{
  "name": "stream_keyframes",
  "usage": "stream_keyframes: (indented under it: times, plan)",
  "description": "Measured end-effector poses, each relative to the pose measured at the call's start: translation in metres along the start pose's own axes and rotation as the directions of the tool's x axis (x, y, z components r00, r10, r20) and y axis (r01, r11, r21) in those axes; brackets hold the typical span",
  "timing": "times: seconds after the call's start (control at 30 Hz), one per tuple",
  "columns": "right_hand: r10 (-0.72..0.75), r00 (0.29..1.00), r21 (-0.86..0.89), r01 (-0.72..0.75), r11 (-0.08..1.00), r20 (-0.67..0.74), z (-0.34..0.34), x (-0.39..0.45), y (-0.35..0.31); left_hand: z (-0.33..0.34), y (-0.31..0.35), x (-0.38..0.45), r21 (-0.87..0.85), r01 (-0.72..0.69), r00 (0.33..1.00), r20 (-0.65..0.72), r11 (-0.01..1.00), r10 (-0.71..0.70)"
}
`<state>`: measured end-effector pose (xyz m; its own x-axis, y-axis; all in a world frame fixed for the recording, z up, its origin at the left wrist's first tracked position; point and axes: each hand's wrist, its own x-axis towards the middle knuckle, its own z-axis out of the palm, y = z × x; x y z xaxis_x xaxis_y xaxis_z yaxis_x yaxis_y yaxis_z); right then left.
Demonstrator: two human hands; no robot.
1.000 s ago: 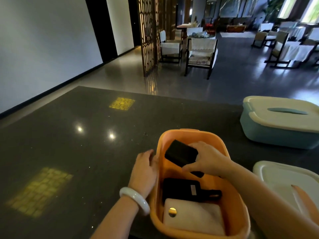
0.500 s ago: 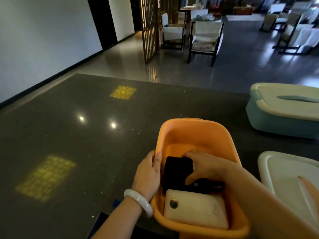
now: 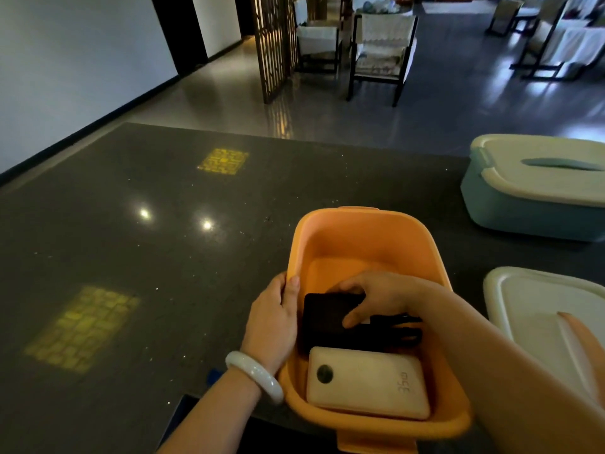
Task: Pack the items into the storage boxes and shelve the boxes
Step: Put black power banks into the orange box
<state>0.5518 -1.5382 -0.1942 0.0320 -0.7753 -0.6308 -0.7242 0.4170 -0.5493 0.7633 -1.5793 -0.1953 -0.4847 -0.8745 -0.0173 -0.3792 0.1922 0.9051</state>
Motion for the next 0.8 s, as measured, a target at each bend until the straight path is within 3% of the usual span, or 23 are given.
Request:
stream_keyframes:
  times: [0.8]
  plan:
    - [0.024,0.995,0.017,-0.025,1.0,0.093,-0.0041,-0.0086,-0.0042,0.0013,-0.0021,0.0022,0.025,-0.019,1.0,-0.001,1.0,0.019]
